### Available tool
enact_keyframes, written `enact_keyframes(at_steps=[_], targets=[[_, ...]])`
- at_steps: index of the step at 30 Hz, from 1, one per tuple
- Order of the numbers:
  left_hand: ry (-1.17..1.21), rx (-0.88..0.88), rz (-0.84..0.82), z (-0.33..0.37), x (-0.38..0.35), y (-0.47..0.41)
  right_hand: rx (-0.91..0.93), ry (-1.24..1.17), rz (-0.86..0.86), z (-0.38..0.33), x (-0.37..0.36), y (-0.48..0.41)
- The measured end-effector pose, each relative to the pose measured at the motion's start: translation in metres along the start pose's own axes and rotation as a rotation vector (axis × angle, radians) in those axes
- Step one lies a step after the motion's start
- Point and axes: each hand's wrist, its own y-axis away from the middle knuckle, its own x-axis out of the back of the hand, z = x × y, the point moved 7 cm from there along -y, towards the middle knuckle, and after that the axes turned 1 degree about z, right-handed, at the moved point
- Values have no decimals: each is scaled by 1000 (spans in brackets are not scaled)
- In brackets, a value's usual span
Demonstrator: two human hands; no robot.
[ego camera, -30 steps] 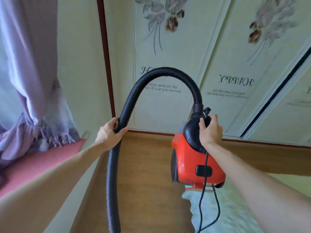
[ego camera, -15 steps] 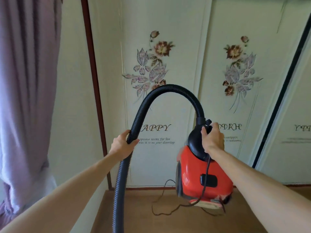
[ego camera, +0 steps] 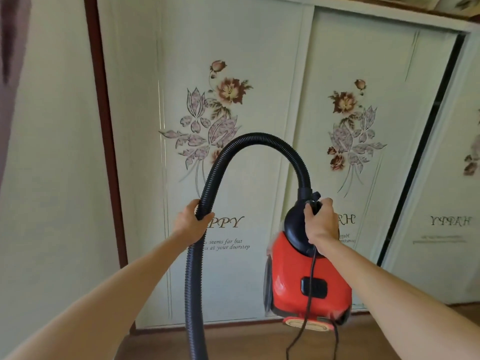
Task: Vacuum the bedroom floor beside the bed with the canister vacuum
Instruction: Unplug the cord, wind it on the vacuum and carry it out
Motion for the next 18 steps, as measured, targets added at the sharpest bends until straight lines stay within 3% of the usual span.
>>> enact_keyframes(at_steps=[10, 18], targets=[[25, -101, -125, -2, -79, -144, -97, 55, 125, 17, -42, -89], [105, -238, -338, 34, -187, -220, -232, 89, 294, 50, -31, -146]])
